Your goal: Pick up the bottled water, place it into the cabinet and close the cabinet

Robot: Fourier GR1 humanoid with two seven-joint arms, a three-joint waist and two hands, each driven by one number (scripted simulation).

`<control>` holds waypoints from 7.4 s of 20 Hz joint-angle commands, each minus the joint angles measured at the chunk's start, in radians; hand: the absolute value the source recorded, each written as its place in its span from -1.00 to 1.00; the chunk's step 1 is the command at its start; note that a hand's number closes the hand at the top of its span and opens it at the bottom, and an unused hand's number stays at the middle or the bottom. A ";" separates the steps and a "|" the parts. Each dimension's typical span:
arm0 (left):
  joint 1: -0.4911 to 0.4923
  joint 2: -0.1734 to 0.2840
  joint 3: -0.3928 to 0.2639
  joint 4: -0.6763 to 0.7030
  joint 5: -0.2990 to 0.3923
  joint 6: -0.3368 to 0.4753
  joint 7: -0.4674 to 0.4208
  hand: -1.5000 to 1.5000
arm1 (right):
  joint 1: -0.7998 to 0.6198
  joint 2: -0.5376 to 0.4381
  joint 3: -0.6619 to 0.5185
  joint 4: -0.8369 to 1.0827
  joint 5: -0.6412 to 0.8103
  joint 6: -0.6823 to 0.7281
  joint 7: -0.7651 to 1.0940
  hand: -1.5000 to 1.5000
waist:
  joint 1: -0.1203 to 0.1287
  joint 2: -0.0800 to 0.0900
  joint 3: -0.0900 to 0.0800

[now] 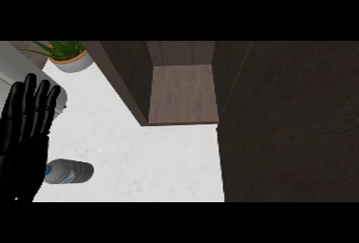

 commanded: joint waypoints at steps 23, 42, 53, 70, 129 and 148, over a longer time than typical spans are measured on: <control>0.393 0.469 0.423 0.221 0.799 -0.902 -0.046 -1.00 | 0.520 -0.016 0.164 -0.475 -0.219 0.170 0.204 -1.00 | 0.023 0.007 -0.015; 0.146 0.291 0.474 0.581 0.317 -0.945 -0.206 -1.00 | 0.722 -0.025 0.171 -0.508 -0.197 0.247 0.040 -1.00 | 0.011 0.009 -0.016; 0.036 0.235 0.380 0.929 -0.021 -0.826 -0.550 -1.00 | 0.801 -0.042 0.185 -0.527 -0.186 0.278 -0.014 -1.00 | 0.003 0.013 -0.018; -0.158 0.276 0.214 1.421 -0.116 -0.754 -0.823 -1.00 | 0.931 -0.048 0.230 -0.477 -0.160 0.346 -0.154 -1.00 | -0.022 0.015 -0.021; -0.614 -0.080 -0.363 1.178 0.499 0.477 -0.422 1.00 | 0.947 -0.042 0.114 -0.436 -0.242 0.390 -0.211 -1.00 | 0.001 0.011 -0.014; -1.020 -0.080 -0.348 1.775 0.518 0.651 -0.394 1.00 | 0.856 -0.066 0.018 -0.398 -0.299 0.438 -0.193 -1.00 | -0.053 0.036 -0.015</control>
